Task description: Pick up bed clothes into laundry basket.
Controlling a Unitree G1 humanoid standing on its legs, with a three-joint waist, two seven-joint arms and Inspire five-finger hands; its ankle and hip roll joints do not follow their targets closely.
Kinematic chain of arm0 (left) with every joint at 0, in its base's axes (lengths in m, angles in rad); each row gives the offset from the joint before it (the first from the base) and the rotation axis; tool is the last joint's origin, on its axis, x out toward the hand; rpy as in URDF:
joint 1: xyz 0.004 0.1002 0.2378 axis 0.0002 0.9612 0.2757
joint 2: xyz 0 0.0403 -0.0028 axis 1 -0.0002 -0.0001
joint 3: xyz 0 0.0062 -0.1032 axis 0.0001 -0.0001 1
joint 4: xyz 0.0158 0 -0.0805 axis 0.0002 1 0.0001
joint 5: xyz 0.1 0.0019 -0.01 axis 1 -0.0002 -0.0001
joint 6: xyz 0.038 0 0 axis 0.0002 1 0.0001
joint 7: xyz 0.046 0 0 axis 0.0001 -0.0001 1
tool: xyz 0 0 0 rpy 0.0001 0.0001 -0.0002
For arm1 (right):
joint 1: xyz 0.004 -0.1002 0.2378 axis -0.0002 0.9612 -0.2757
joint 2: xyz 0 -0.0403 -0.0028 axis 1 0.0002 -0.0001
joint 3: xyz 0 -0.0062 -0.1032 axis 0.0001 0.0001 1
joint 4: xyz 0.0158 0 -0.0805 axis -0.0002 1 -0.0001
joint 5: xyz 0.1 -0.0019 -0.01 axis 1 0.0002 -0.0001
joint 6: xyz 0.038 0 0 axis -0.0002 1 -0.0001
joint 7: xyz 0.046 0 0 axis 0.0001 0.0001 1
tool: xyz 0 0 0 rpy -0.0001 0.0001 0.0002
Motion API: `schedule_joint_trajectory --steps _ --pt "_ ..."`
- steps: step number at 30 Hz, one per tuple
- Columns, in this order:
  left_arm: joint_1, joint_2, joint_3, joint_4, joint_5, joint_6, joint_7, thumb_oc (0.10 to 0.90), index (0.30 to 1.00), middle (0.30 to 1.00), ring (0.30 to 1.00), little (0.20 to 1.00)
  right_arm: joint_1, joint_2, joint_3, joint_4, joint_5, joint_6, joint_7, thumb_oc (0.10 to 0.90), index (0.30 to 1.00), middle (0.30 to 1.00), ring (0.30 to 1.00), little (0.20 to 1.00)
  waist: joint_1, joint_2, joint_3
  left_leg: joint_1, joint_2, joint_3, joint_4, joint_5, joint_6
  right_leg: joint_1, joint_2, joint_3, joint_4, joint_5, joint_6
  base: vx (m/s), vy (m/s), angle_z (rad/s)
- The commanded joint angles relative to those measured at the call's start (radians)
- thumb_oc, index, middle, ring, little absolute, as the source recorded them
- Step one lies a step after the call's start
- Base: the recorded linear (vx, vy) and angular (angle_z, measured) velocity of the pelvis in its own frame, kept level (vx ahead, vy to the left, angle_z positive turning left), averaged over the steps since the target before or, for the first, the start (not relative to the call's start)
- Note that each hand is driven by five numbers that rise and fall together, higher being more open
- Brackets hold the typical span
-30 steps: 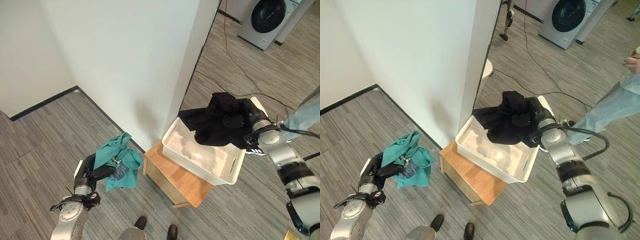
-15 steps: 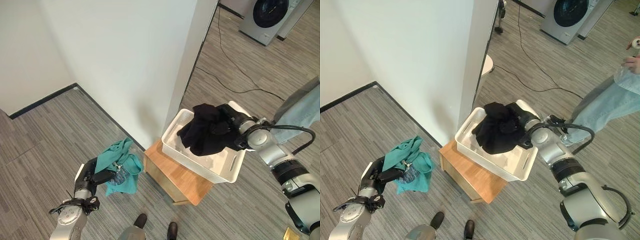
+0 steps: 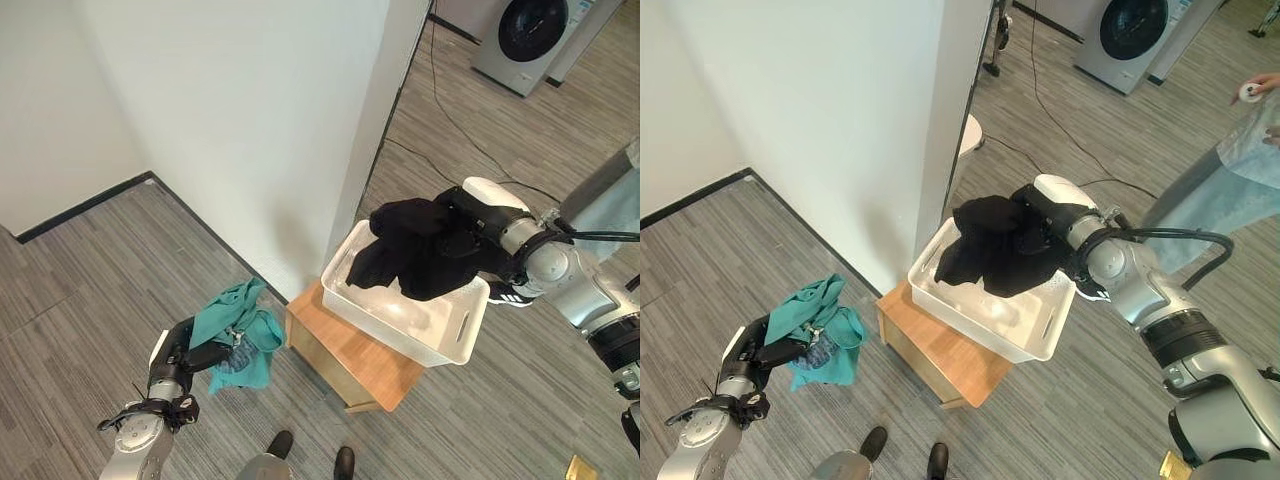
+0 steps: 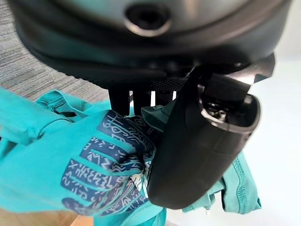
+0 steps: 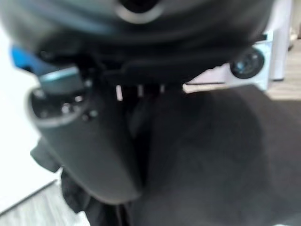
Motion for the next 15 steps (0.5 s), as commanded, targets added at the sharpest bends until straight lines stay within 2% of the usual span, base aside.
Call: schedule_joint_trajectory --steps 1,8,9,10,11,15 --pt "-0.008 0.032 0.014 -0.128 -0.01 -0.099 -0.021 0.4 0.3 0.3 0.3 0.3 -0.092 -0.101 -0.006 0.034 -0.002 -0.018 -0.05 0.4 0.3 0.3 0.3 0.3 -0.003 0.016 -0.117 -0.006 -0.027 -0.016 -0.041 -0.018 0.025 -0.028 0.032 -0.033 0.013 -0.042 0.022 0.0 0.0 0.0" --pt "-0.001 0.026 0.019 -0.117 -0.008 -0.093 -0.023 0.4 0.3 0.3 0.3 0.3 -0.065 -0.083 0.03 0.071 -0.071 0.001 -0.019 0.4 0.3 0.3 0.3 0.3 0.004 0.02 -0.105 -0.015 -0.031 -0.019 -0.041 -0.014 0.025 -0.032 0.032 -0.036 0.01 -0.043 0.021 0.0 0.0 0.0" --pt "0.0 0.027 0.02 -0.117 -0.009 -0.092 -0.021 0.4 0.3 0.3 0.3 0.3 -0.067 -0.076 0.031 0.095 -0.071 0.013 -0.02 0.438 0.356 0.356 0.356 0.356 0.006 0.021 -0.103 -0.017 -0.031 -0.019 -0.041 -0.014 0.026 -0.033 0.032 -0.037 0.009 -0.043 0.021 0.0 0.0 0.0" --pt "0.002 0.027 0.024 -0.116 -0.011 -0.089 -0.018 0.4 0.3 0.3 0.3 0.3 -0.073 -0.068 0.045 0.12 -0.074 0.021 -0.01 0.8 0.9 0.9 0.9 0.9 0.007 0.021 -0.101 -0.019 -0.031 -0.02 -0.041 -0.013 0.025 -0.034 0.032 -0.036 0.009 -0.042 0.021 0.0 0.0 0.0" --pt "0.002 0.032 0.027 -0.113 -0.01 -0.084 -0.018 0.4 0.3 0.3 0.3 0.3 -0.081 -0.065 0.056 0.145 -0.066 0.042 0.016 0.8 0.9 0.9 0.9 0.9 0.009 0.02 -0.1 -0.022 -0.032 -0.02 -0.041 -0.012 0.025 -0.035 0.032 -0.037 0.008 -0.042 0.02 0.0 0.0 0.0" --pt "0.01 0.026 0.046 -0.109 -0.013 -0.075 -0.009 0.4 0.3 0.3 0.3 0.3 -0.158 -0.055 0.06 0.165 -0.031 0.061 -0.009 0.8 0.9 0.9 0.9 0.9 0.01 0.019 -0.098 -0.031 -0.031 -0.014 -0.041 -0.01 0.026 -0.044 0.034 -0.035 0.006 -0.038 0.021 0.0 0.0 0.0"
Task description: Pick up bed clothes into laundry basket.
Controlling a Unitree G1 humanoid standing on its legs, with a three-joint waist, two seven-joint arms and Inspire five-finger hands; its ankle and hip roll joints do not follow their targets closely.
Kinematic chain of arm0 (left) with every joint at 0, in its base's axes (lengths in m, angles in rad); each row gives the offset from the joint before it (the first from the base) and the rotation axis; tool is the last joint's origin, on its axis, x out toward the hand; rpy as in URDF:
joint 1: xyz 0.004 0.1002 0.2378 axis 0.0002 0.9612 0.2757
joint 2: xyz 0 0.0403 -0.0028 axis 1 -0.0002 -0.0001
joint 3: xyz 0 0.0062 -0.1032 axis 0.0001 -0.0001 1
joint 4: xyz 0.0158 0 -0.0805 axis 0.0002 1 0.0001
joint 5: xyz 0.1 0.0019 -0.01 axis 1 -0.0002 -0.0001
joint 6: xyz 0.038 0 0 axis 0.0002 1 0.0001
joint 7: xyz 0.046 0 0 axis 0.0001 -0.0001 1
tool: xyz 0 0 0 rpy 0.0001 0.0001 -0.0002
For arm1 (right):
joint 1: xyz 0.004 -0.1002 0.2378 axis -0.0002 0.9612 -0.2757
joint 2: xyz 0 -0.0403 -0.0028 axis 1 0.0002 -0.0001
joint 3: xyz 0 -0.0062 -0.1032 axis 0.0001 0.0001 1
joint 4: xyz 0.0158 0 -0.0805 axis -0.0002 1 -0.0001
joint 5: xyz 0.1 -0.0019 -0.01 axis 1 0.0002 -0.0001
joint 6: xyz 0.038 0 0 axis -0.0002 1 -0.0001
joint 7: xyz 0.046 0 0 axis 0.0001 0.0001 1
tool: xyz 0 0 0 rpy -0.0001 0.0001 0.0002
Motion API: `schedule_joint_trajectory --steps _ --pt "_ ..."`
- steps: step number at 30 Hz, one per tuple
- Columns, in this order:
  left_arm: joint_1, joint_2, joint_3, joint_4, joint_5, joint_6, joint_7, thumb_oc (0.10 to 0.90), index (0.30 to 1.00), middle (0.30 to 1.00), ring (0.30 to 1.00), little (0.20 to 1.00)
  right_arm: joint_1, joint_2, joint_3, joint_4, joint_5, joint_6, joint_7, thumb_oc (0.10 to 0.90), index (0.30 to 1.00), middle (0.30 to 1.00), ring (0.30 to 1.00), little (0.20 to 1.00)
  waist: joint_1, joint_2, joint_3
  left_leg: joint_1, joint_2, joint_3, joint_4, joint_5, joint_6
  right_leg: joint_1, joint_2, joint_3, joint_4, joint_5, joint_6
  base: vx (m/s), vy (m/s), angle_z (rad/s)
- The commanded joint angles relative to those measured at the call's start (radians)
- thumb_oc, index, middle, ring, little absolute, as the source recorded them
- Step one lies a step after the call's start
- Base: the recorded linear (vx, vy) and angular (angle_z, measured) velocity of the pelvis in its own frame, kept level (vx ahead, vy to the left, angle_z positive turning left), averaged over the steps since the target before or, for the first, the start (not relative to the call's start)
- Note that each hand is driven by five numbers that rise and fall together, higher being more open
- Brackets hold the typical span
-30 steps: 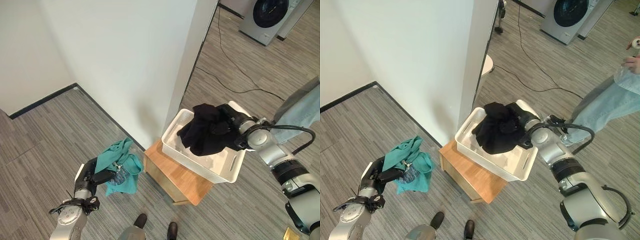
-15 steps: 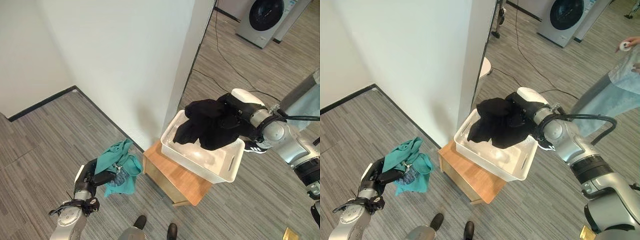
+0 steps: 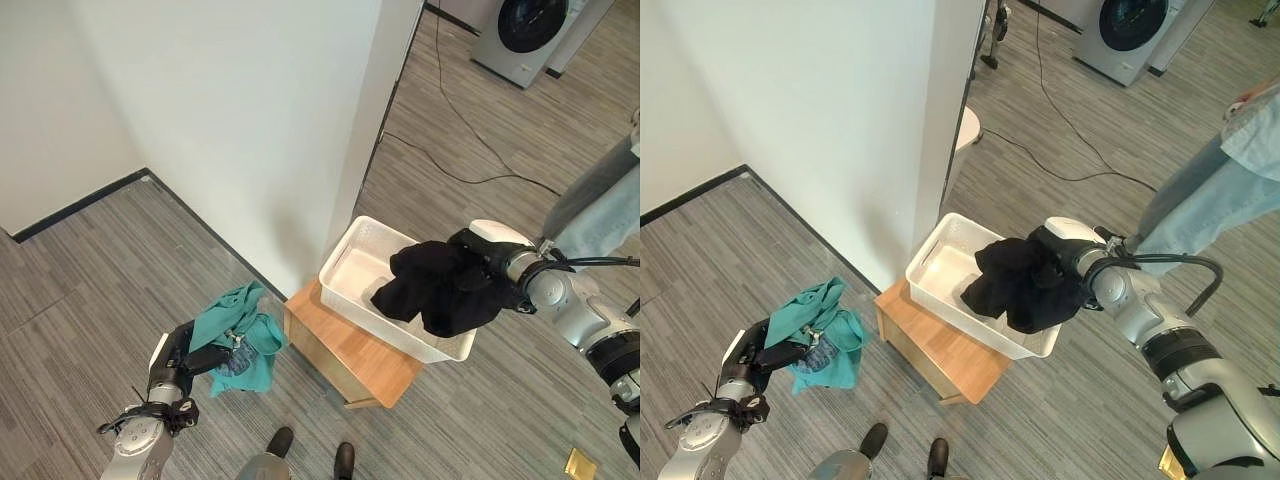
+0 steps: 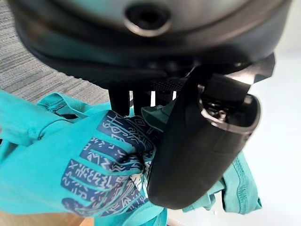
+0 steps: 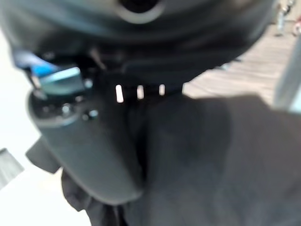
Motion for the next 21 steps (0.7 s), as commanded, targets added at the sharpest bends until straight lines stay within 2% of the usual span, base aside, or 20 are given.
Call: schedule_joint_trajectory --steps 1,8,12,13,14,15,16,18,19,21 --pt "-0.006 0.023 0.043 -0.111 -0.014 -0.074 -0.011 0.4 0.3 0.3 0.3 0.3 -0.213 -0.069 0.006 0.026 0.029 0.01 -0.064 0.8 0.9 0.9 0.9 0.9 0.001 0.018 -0.098 -0.016 -0.033 -0.013 -0.04 -0.012 0.03 -0.03 0.034 -0.029 0.006 -0.038 0.021 0.0 0.0 0.0" --pt "-0.013 0.021 0.056 -0.105 -0.01 -0.078 0.002 0.4 0.3 0.3 0.3 0.3 -0.221 -0.079 -0.061 -0.004 0.112 0.009 -0.102 0.8 0.9 0.9 0.9 0.9 -0.003 0.015 -0.105 -0.008 -0.032 -0.012 -0.04 -0.019 0.032 -0.02 0.032 -0.024 0.005 -0.043 0.02 0.0 0.0 0.0" --pt "-0.054 0.079 0.111 -0.131 0.007 -0.09 0.019 0.4 0.3 0.3 0.3 0.3 -0.199 -0.066 -0.135 -0.109 0.195 -0.011 -0.126 0.8 0.9 0.9 0.9 0.9 -0.018 0.027 -0.117 0.005 -0.031 -0.005 -0.04 -0.027 0.031 -0.009 0.032 -0.015 0.004 -0.048 0.02 0.0 0.009 -0.02" --pt "-0.079 0.127 0.139 -0.146 0.023 -0.096 0.025 0.4 0.3 0.3 0.3 0.3 -0.183 -0.059 -0.158 -0.15 0.22 -0.015 -0.127 0.8 0.9 0.9 0.9 0.9 -0.023 0.034 -0.121 0.008 -0.03 -0.003 -0.04 -0.028 0.03 -0.007 0.032 -0.013 0.003 -0.05 0.021 0.01 0.01 -0.05" --pt "-0.08 0.131 0.139 -0.146 0.023 -0.095 0.025 0.4 0.3 0.3 0.3 0.3 -0.176 -0.058 -0.167 -0.156 0.22 -0.013 -0.127 0.8 0.9 0.9 0.9 0.9 -0.022 0.031 -0.12 0.008 -0.03 -0.003 -0.04 -0.029 0.03 -0.007 0.032 -0.013 0.003 -0.05 0.02 0.01 0.016 -0.06" --pt "-0.149 0.23 0.184 -0.162 0.037 -0.109 0.042 0.4 0.3 0.3 0.3 0.3 -0.098 -0.019 -0.252 -0.258 0.301 -0.036 -0.148 0.8 0.9 0.9 0.9 0.9 -0.035 0.044 -0.124 0.014 -0.029 0.001 -0.04 -0.029 0.028 -0.002 0.032 -0.01 0.003 -0.053 0.021 -0.02 0.02 -0.04" --pt "-0.193 0.3 0.199 -0.172 0.055 -0.115 0.046 0.4 0.3 0.3 0.3 0.3 -0.067 0.01 -0.29 -0.298 0.368 -0.05 -0.155 0.8 0.9 0.9 0.9 0.9 -0.042 0.054 -0.125 0.015 -0.029 0.003 -0.04 -0.023 0.025 -0.002 0.031 -0.009 0.003 -0.047 0.022 -0.03 0.032 -0.02" --pt "-0.323 0.46 0.197 -0.208 0.082 -0.129 0.069 0.4 0.3 0.3 0.3 0.3 0.067 0.137 -0.411 -0.407 0.524 -0.093 -0.184 0.8 0.9 0.9 0.9 0.9 -0.055 0.075 -0.135 0.015 -0.032 0.0 -0.04 -0.018 0.022 -0.001 0.027 -0.012 0.003 -0.05 0.025 0.0 0.006 0.02" --pt "-0.364 0.501 0.194 -0.219 0.094 -0.136 0.086 0.4 0.3 0.3 0.3 0.3 0.125 0.177 -0.438 -0.445 0.536 -0.102 -0.173 0.8 0.9 0.9 0.9 0.9 -0.06 0.081 -0.14 0.014 -0.033 0.001 -0.04 -0.017 0.021 -0.001 0.026 -0.013 0.003 -0.051 0.026 0.0 -0.004 0.03" --pt "-0.497 0.577 0.13 -0.263 0.102 -0.135 0.086 0.4 0.3 0.3 0.3 0.3 0.253 0.303 -0.485 -0.511 0.604 -0.118 -0.167 0.8 0.9 0.9 0.9 0.9 -0.071 0.095 -0.147 0.018 -0.036 -0.003 -0.04 -0.016 0.021 0.005 0.024 -0.014 0.004 -0.054 0.026 0.0 -0.011 0.07"
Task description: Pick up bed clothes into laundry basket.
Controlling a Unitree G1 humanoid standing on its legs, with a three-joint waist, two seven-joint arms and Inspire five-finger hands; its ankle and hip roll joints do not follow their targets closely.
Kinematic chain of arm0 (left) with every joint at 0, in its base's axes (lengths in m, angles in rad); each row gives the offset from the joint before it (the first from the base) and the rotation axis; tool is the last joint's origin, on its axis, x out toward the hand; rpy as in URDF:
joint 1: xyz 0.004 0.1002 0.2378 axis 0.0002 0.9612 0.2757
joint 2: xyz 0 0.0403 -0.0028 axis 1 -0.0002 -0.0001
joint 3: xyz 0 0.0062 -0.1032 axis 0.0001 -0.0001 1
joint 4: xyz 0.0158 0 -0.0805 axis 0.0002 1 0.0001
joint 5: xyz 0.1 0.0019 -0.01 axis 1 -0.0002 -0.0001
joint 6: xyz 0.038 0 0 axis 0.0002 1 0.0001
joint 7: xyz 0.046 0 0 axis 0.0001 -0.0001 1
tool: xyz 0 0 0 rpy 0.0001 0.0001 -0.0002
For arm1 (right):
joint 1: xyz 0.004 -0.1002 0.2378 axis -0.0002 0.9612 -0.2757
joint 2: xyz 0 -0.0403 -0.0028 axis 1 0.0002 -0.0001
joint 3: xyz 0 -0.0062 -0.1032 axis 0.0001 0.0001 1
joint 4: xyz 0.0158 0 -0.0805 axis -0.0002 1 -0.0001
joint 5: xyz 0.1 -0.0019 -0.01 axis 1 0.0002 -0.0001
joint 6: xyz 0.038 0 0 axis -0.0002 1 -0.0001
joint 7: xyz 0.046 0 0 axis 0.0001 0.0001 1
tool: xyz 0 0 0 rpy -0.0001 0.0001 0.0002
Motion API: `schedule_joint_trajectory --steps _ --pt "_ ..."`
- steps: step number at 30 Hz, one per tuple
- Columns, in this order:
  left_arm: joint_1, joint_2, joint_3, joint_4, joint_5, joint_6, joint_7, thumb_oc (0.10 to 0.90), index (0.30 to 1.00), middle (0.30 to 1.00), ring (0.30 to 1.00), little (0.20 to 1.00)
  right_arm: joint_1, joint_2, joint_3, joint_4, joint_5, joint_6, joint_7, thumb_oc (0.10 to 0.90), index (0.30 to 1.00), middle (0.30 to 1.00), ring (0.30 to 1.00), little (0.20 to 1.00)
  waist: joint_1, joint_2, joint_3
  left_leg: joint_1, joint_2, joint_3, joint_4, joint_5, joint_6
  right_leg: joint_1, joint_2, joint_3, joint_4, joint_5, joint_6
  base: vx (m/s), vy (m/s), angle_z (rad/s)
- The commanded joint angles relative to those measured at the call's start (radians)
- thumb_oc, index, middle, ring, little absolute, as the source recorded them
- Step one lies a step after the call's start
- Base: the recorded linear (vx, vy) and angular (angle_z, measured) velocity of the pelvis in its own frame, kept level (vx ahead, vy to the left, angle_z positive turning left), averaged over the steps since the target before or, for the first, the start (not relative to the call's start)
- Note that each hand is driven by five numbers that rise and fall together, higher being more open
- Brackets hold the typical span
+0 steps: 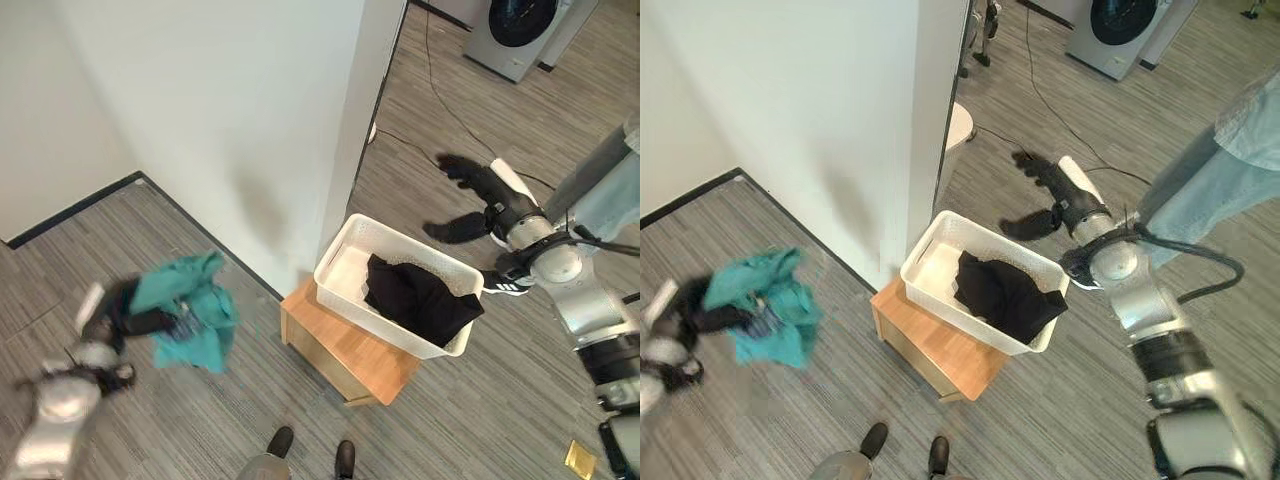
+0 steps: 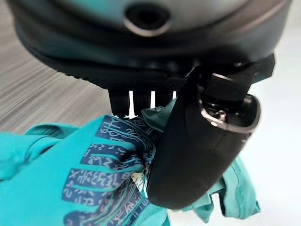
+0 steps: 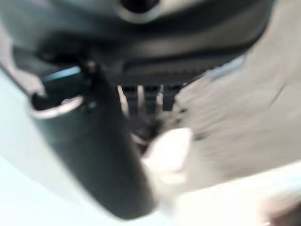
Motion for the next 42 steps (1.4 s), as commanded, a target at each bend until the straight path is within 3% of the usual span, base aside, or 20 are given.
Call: schedule_joint_trajectory --steps 1,5,8,10,14,15,17,19,23,26,31,42 --pt "-0.352 0.139 -0.043 -0.207 0.031 -0.174 0.039 0.4 0.3 0.3 0.3 0.3 0.113 0.056 0.009 -0.122 0.12 -0.088 -0.013 0.8 0.9 0.9 0.9 0.9 -0.059 0.076 -0.16 0.008 -0.047 -0.011 -0.032 -0.023 0.027 0.002 0.018 -0.035 0.006 -0.055 0.027 0.0 -0.011 0.1" --pt "-0.674 0.159 -0.274 -0.211 0.017 -0.169 0.041 0.4 0.3 0.3 0.3 0.3 0.283 0.144 0.015 -0.219 0.143 -0.074 0.036 0.8 0.9 0.9 0.9 0.9 -0.098 0.096 -0.18 0.014 -0.05 -0.011 -0.032 -0.024 0.025 0.008 0.015 -0.032 0.009 -0.059 0.03 0.0 -0.002 0.1" --pt "-0.932 0.085 -0.495 -0.127 -0.022 -0.161 0.053 0.4 0.3 0.3 0.3 0.3 0.345 0.175 0.027 -0.247 0.16 -0.079 0.028 0.8 0.9 0.9 0.9 0.9 -0.133 0.106 -0.191 0.017 -0.051 -0.009 -0.032 -0.023 0.024 0.007 0.013 -0.021 0.013 -0.057 0.035 -0.02 0.011 0.12" --pt "-1.042 0.035 -0.584 -0.056 -0.047 -0.165 0.062 0.4 0.3 0.3 0.3 0.3 0.359 0.19 0.033 -0.253 0.184 -0.089 0.028 0.8 0.9 0.9 0.9 0.9 -0.151 0.108 -0.196 0.02 -0.05 -0.001 -0.032 -0.026 0.024 0.006 0.011 -0.014 0.013 -0.056 0.038 -0.01 0.005 -0.03" --pt "-1.043 0.035 -0.585 -0.056 -0.047 -0.166 0.062 0.4 0.3 0.3 0.3 0.3 0.359 0.19 0.033 -0.253 0.184 -0.089 0.028 0.8 0.9 0.9 0.9 0.9 -0.15 0.107 -0.196 0.02 -0.05 0.0 -0.032 -0.026 0.024 0.006 0.011 -0.014 0.013 -0.055 0.038 0.0 0.008 -0.26" --pt "-1.173 -0.04 -0.678 0.051 -0.101 -0.168 0.07 0.4 0.3 0.3 0.3 0.3 0.378 0.191 0.061 -0.287 0.21 -0.101 0.041 0.8 0.9 0.9 0.9 0.9 -0.196 0.12 -0.208 0.026 -0.047 0.021 -0.032 -0.03 0.025 0.003 0.013 0.01 0.015 -0.052 0.044 0.0 0.0 0.0" --pt "-1.185 -0.043 -0.689 0.059 -0.103 -0.171 0.069 0.4 0.3 0.3 0.3 0.3 0.38 0.195 0.056 -0.289 0.21 -0.1 0.041 0.8 0.9 0.9 0.9 0.9 -0.189 0.116 -0.206 0.027 -0.046 0.025 -0.032 -0.031 0.025 0.002 0.014 0.013 0.015 -0.052 0.044 0.0 0.017 -0.06" --pt "-1.295 -0.08 -0.76 0.199 -0.116 -0.17 0.056 0.4 0.3 0.3 0.3 0.3 0.432 0.192 0.106 -0.337 0.349 -0.107 0.146 0.8 0.9 0.9 0.9 0.9 -0.23 0.119 -0.213 0.035 -0.039 0.068 -0.032 -0.046 0.027 -0.009 0.016 0.05 0.015 -0.041 0.054 0.03 0.024 -0.43" --pt "-1.316 -0.082 -0.776 0.231 -0.109 -0.17 0.061 0.4 0.3 0.3 0.3 0.3 0.441 0.194 0.117 -0.336 0.357 -0.108 0.154 0.8 0.9 0.9 0.9 0.9 -0.233 0.118 -0.212 0.041 -0.035 0.079 -0.032 -0.059 0.029 -0.007 0.02 0.062 0.014 -0.047 0.054 0.02 0.011 -0.45" --pt "-1.374 -0.105 -0.827 0.36 -0.098 -0.153 0.042 0.4 0.3 0.3 0.3 0.3 0.487 0.195 0.177 -0.326 0.367 -0.089 0.202 0.8 0.9 0.9 0.9 0.9 -0.27 0.115 -0.201 0.042 -0.026 0.119 -0.032 -0.067 0.032 -0.03 0.029 0.104 0.02 -0.033 0.064 0.02 0.042 -0.25" --pt "-1.418 -0.118 -0.884 0.45 0.008 -0.14 0.033 0.4 0.3 0.3 0.3 0.3 0.499 0.198 0.205 -0.331 0.35 -0.088 0.216 0.8 0.9 0.9 0.9 0.9 -0.297 0.106 -0.183 0.022 -0.02 0.174 -0.032 -0.071 0.035 -0.071 0.04 0.154 0.021 -0.015 0.077 -0.01 0.04 -0.43" --pt "-1.33 -0.167 -0.885 0.556 0.135 -0.101 0.008 0.4 0.3 0.3 0.3 0.3 0.537 0.202 0.174 -0.348 0.324 -0.101 0.187 0.8 0.9 0.9 0.9 0.9 -0.332 0.076 -0.122 -0.017 -0.019 0.218 -0.032 -0.071 0.039 -0.127 0.053 0.196 0.015 0.007 0.085 0.0 0.029 -0.2"
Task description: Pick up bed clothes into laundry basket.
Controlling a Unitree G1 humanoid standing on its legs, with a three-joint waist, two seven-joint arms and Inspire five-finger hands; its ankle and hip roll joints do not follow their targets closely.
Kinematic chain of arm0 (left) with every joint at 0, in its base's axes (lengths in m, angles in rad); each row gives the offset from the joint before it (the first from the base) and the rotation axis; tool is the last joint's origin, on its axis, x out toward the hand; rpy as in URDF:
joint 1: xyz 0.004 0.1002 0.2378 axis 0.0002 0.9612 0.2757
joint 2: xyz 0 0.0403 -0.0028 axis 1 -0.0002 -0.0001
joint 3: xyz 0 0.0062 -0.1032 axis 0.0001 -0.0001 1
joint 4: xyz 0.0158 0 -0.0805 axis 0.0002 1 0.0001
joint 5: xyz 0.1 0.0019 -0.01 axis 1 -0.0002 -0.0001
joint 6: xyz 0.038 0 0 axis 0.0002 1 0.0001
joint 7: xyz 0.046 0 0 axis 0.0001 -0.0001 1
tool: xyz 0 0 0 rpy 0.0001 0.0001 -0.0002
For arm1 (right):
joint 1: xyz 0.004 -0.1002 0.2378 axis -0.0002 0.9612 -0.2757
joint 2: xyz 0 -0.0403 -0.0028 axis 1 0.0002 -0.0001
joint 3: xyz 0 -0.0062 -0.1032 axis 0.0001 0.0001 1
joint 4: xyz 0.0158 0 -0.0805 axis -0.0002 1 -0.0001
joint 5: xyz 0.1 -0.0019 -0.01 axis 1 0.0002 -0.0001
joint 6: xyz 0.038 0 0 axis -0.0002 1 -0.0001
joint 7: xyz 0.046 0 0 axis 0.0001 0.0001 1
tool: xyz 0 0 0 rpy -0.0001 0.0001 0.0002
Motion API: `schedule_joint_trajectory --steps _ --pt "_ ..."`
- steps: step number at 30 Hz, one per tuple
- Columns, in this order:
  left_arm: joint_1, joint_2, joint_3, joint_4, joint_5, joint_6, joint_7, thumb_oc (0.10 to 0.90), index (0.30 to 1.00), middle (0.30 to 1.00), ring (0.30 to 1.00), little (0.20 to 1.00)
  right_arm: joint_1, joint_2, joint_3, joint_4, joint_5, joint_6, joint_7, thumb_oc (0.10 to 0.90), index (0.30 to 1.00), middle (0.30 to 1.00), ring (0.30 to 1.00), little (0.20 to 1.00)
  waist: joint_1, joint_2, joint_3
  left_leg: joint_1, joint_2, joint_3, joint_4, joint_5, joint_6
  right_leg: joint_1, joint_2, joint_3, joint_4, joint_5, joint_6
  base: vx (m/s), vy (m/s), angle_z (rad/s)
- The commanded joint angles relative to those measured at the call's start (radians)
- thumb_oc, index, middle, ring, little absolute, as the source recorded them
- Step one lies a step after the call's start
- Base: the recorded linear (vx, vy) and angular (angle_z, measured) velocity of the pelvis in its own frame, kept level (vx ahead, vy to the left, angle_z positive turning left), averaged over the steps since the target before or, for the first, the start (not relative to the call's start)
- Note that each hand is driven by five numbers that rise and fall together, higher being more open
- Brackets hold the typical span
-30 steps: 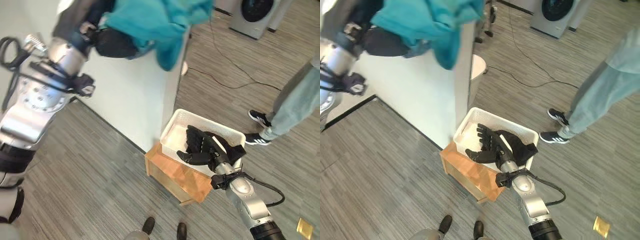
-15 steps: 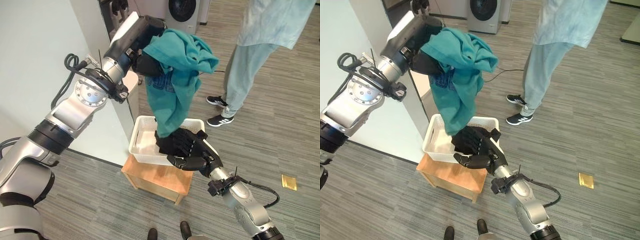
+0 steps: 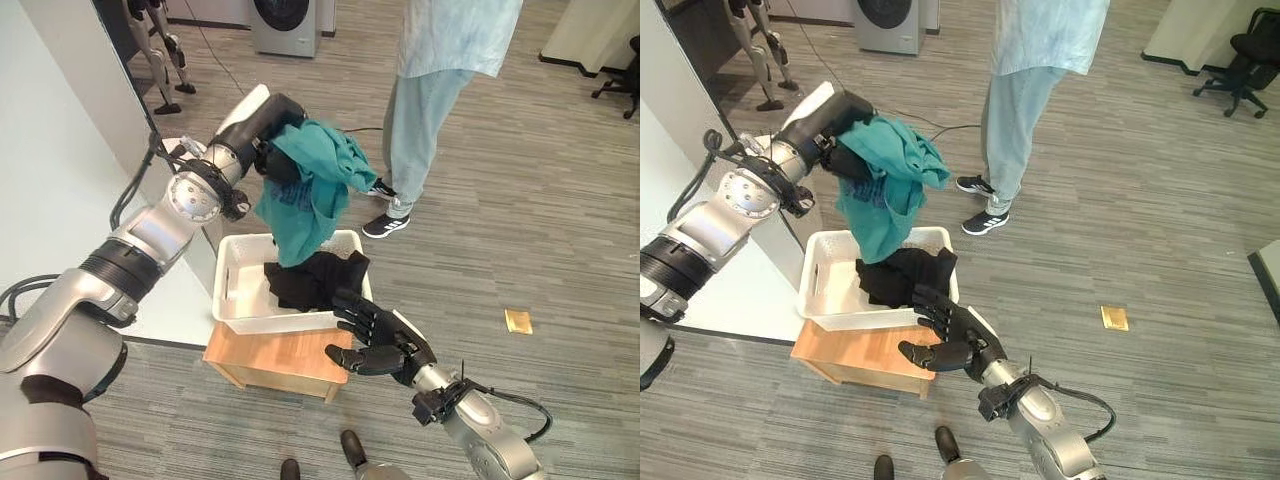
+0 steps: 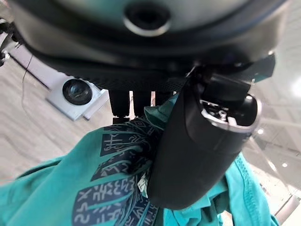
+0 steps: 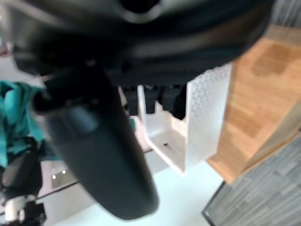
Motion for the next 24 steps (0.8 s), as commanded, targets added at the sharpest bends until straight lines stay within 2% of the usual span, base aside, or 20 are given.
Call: schedule_joint_trajectory --steps 1,8,12,16,17,18,24 --pt "-0.17 -0.01 0.07 0.081 0.02 -0.044 0.037 0.4 0.3 0.3 0.3 0.3 -0.01 -0.009 -0.082 -0.134 0.012 -0.102 0.007 0.8 0.9 0.9 0.9 0.9 0.013 0.014 -0.006 -0.005 -0.014 -0.037 0.0 -0.061 0.002 0.005 0.044 -0.056 0.011 -0.06 0.041 0.0 0.004 -0.19" --pt "-0.087 -0.03 0.084 0.131 0.087 -0.031 0.01 0.4 0.3 0.3 0.3 0.3 0.037 -0.016 -0.099 -0.136 0.009 -0.103 0.004 0.8 0.9 0.9 0.9 0.9 0.007 -0.021 0.022 -0.025 -0.01 -0.037 0.0 -0.06 0.002 -0.01 0.051 -0.052 0.001 -0.053 0.04 -0.01 -0.01 -0.08" --pt "-0.029 -0.073 0.12 0.227 0.085 -0.015 0.004 0.4 0.3 0.3 0.3 0.3 0.032 -0.017 -0.097 -0.133 0.025 -0.107 -0.009 0.8 0.9 0.9 0.9 0.9 -0.004 -0.045 0.045 -0.046 -0.006 -0.035 0.0 -0.055 0.002 -0.031 0.059 -0.052 0.002 -0.047 0.04 -0.04 -0.008 -0.04" --pt "-0.028 -0.093 0.105 0.293 0.148 0.0 -0.016 0.4 0.3 0.3 0.3 0.3 0.039 -0.029 -0.094 -0.136 0.028 -0.103 -0.003 0.8 0.9 0.9 0.9 0.9 -0.007 -0.065 0.062 -0.061 -0.003 -0.031 0.0 -0.054 0.002 -0.047 0.064 -0.048 0.001 -0.043 0.038 -0.04 -0.019 -0.16" --pt "-0.028 -0.099 0.11 0.316 0.149 0.004 -0.015 0.552 0.528 0.528 0.528 0.528 0.042 -0.033 -0.096 -0.137 0.03 -0.102 -0.002 0.8 0.9 0.9 0.9 0.9 -0.007 -0.068 0.067 -0.063 -0.003 -0.032 0.0 -0.054 0.003 -0.048 0.065 -0.048 0.001 -0.043 0.038 -0.03 -0.021 -0.07" --pt "-0.028 -0.105 0.116 0.334 0.145 0.006 -0.017 0.8 0.9 0.9 0.9 0.9 0.046 -0.035 -0.098 -0.138 0.034 -0.1 0.003 0.8 0.9 0.9 0.9 0.9 -0.006 -0.07 0.072 -0.065 -0.002 -0.032 0.0 -0.054 0.003 -0.051 0.065 -0.049 0.001 -0.043 0.038 0.0 0.0 0.0" --pt "-0.086 -0.099 0.07 0.27 0.161 0.0 -0.025 0.8 0.9 0.9 0.9 0.9 0.048 -0.048 -0.094 -0.146 0.046 -0.095 0.017 0.8 0.9 0.9 0.9 0.9 0.005 -0.053 0.076 -0.063 -0.006 -0.054 0.0 -0.054 0.003 -0.044 0.061 -0.064 0.001 -0.052 0.035 0.0 -0.001 0.01"
